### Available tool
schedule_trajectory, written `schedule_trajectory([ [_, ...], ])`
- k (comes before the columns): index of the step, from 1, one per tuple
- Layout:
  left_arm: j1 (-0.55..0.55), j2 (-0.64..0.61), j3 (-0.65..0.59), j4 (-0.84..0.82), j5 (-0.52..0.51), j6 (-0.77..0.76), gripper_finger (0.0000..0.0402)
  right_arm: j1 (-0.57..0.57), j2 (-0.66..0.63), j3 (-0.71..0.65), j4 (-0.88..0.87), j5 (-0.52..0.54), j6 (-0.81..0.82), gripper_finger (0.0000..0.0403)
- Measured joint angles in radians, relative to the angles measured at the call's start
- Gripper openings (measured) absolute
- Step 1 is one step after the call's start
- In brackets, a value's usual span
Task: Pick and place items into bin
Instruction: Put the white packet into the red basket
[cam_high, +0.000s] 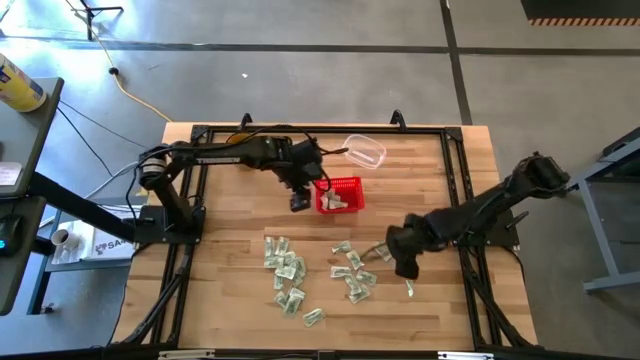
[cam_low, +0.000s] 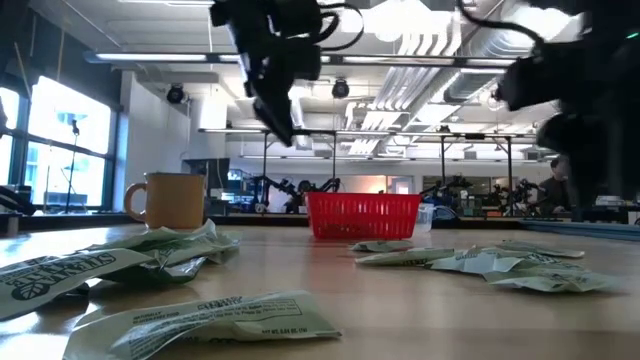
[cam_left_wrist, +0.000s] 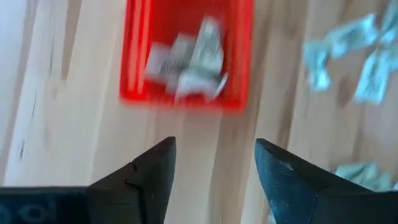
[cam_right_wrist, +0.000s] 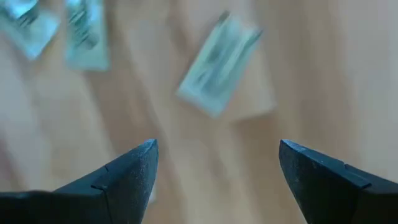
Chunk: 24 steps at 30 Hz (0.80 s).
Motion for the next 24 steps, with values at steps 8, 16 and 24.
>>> schedule_trajectory([
  [8,0.000,-0.071,-0.102,-0.046,-0.035,-0.019,0.0226,0.189,0.021,0.076,-0.013,0.053,0.553,0.0324],
  [16,0.000,-0.094,-0.185,-0.011,-0.062,-0.003,0.0199,0.239,0.082,0.076,-0.041,-0.018,0.770,0.0323],
  [24,0.000,-0.111,-0.222,-0.010,-0.070,0.008,0.0195,0.237,0.171,0.072,0.011,-0.096,0.803,0.0323],
])
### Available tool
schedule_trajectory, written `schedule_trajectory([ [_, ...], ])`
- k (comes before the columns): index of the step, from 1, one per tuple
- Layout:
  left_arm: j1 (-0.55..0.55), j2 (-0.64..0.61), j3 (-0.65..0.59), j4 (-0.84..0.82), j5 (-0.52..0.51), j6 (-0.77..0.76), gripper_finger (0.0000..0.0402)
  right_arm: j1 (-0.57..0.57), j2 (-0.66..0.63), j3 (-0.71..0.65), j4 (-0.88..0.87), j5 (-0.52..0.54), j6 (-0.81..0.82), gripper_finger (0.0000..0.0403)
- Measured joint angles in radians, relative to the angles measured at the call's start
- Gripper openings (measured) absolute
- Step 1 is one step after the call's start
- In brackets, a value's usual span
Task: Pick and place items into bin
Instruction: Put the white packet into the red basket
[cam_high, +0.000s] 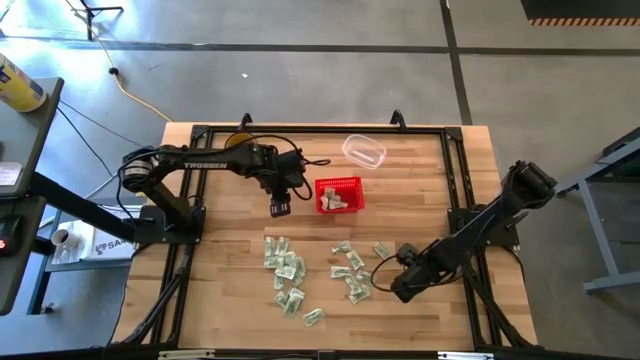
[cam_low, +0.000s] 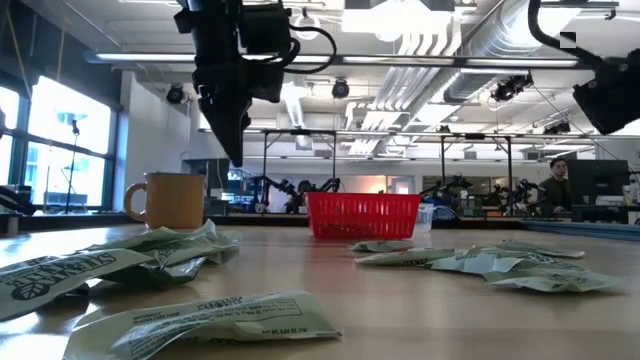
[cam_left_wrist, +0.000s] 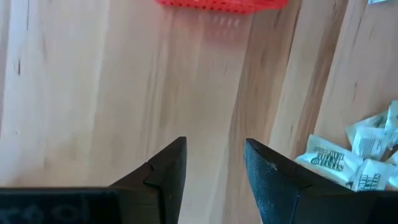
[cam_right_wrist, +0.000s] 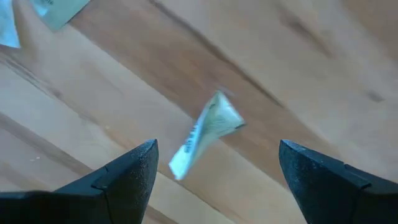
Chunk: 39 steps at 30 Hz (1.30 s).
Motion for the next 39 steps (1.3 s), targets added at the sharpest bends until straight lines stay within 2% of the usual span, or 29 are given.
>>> schedule_trajectory([
  [5,0.000,-0.004,-0.004,-0.006,-0.001,0.004,0.0195,-0.004,0.079,0.000,0.023,-0.067,0.048,0.0318],
  [8,0.000,-0.004,-0.004,-0.013,-0.001,0.016,0.0195,-0.004,0.109,0.004,0.014,-0.104,0.085,0.0285],
  [11,0.000,-0.004,-0.004,-0.022,-0.001,0.024,0.0195,-0.024,0.110,0.004,0.020,-0.103,0.081,0.0215],
  [16,0.000,-0.004,-0.004,-0.026,-0.001,0.026,0.0195,-0.108,0.094,0.000,0.033,-0.067,0.024,0.0044],
  [17,0.000,-0.004,-0.004,-0.030,-0.001,0.026,0.0195,-0.129,0.083,-0.001,0.051,-0.042,0.001,0.0022],
  [22,0.000,-0.004,-0.003,-0.090,-0.001,0.026,0.0195,-0.247,-0.021,0.000,0.131,0.053,-0.090,0.0023],
  [24,0.000,-0.004,-0.003,-0.130,0.002,0.024,0.0195,-0.300,-0.081,0.000,0.141,0.121,-0.139,0.0009],
  [27,0.000,-0.005,-0.003,-0.170,0.039,0.019,0.0195,-0.408,-0.160,0.000,0.160,0.218,-0.226,0.0009],
  [29,0.000,-0.024,-0.012,-0.173,0.072,0.019,0.0195,-0.498,-0.190,0.000,0.217,0.243,-0.325,0.0013],
  [31,0.000,-0.067,-0.043,-0.140,0.102,0.007,0.0195,-0.594,-0.196,0.000,0.306,0.217,-0.450,0.0013],
  [34,0.000,-0.165,-0.122,-0.084,0.141,-0.046,0.0195,-0.715,-0.170,0.002,0.458,0.112,-0.640,0.0008],
  [37,0.000,-0.296,-0.217,-0.033,0.177,-0.126,0.0195,-0.802,-0.126,0.002,0.537,0.044,-0.726,0.0011],
  [39,0.000,-0.381,-0.289,0.006,0.212,-0.204,0.0195,-0.846,-0.095,0.002,0.555,-0.001,-0.751,0.0027],
])
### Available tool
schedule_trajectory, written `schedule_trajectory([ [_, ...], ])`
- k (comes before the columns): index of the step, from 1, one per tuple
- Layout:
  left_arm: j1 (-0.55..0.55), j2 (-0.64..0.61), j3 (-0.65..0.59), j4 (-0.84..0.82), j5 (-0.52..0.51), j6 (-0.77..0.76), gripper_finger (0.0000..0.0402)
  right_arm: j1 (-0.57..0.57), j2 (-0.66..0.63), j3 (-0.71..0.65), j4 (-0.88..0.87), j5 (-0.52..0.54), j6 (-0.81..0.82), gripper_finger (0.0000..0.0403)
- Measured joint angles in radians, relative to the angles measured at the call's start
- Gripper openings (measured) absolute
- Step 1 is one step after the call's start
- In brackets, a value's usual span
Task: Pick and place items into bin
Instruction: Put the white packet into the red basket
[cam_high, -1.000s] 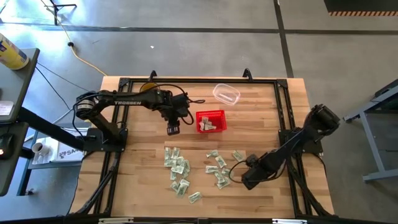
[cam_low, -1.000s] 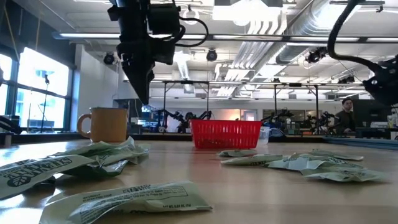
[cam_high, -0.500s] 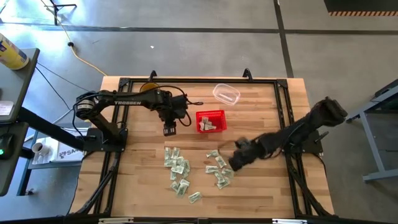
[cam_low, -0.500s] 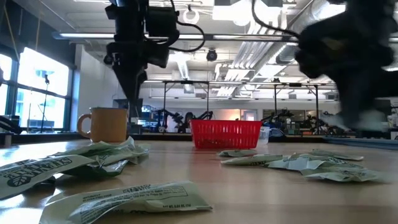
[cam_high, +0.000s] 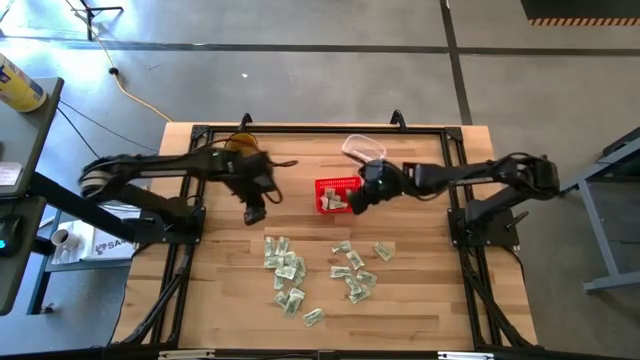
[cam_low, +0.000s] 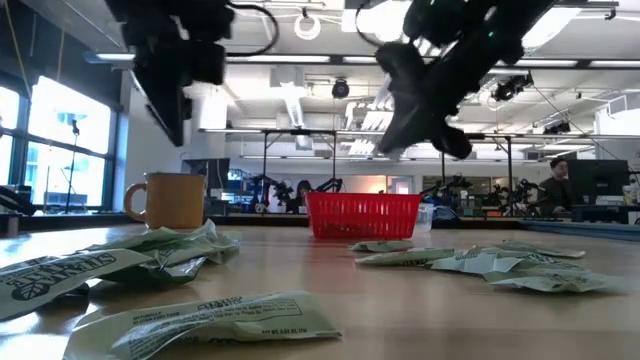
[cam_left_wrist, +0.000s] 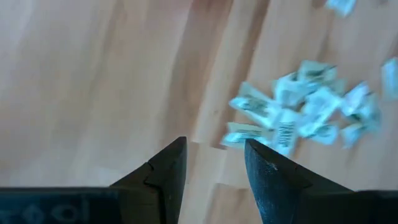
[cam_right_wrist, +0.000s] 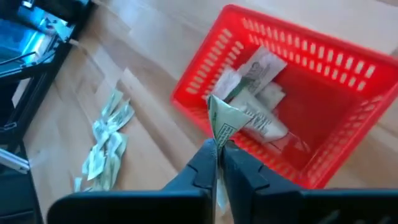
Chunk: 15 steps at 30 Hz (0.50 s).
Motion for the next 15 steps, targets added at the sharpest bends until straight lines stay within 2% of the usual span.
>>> schedule_trajectory([
  [5,0.000,-0.168,-0.177,0.139,0.040,-0.185,0.0195,-0.065,0.051,0.000,0.036,-0.037,-0.021,0.0116],
  [10,0.000,-0.224,-0.288,0.192,0.048,-0.317,0.0195,-0.099,0.045,0.000,0.081,-0.047,-0.057,0.0218],
  [13,-0.002,-0.218,-0.320,0.192,0.067,-0.411,0.0195,-0.091,0.012,0.000,0.065,-0.044,-0.145,0.0252],
  [15,-0.014,-0.201,-0.322,0.193,0.054,-0.549,0.0195,-0.082,-0.005,0.000,0.006,-0.036,-0.173,0.0259],
])
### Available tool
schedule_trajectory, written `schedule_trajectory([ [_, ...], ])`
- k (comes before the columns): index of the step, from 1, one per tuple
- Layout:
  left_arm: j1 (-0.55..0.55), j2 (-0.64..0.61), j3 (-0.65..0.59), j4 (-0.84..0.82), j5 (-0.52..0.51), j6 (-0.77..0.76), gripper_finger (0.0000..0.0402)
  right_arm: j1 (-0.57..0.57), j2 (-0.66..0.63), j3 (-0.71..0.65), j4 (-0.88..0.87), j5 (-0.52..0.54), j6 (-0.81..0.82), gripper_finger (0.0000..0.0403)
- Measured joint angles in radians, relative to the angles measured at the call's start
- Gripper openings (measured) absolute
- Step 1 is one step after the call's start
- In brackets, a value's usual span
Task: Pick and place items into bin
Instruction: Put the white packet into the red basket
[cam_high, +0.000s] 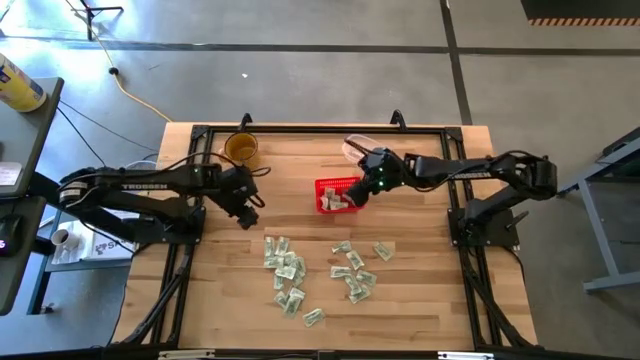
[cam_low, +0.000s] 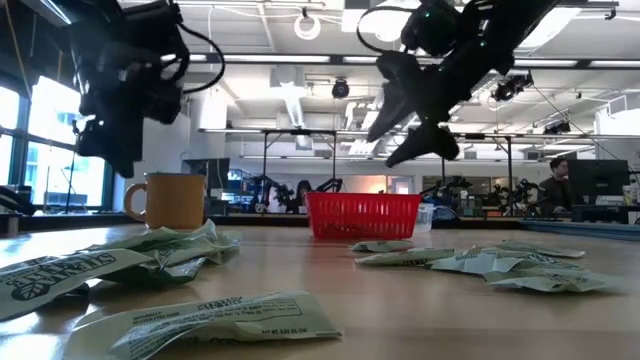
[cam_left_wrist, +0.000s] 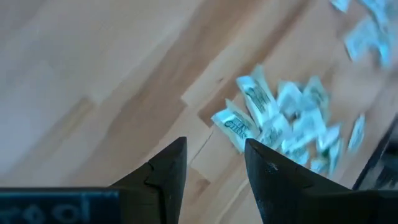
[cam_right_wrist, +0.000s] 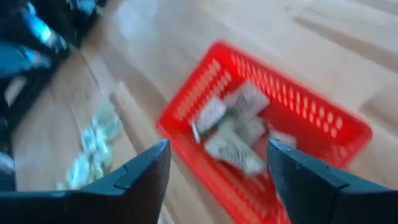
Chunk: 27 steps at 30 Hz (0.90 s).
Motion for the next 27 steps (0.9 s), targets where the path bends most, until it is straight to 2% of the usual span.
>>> schedule_trajectory([
  [5,-0.095,0.041,0.004,0.061,-0.081,-0.324,0.0195,0.009,-0.012,0.000,-0.170,0.066,-0.031,0.0261],
  [15,-0.378,0.171,0.005,0.151,-0.244,-0.761,0.0195,-0.003,-0.012,0.000,-0.275,0.187,-0.066,0.0262],
  [20,-0.439,0.255,0.026,0.223,-0.328,-0.872,0.0195,-0.023,-0.012,0.000,-0.285,0.166,-0.134,0.0262],
  [27,-0.444,0.429,0.123,0.138,-0.390,-0.878,0.0195,-0.038,-0.012,0.000,-0.295,0.167,-0.188,0.0262],
])
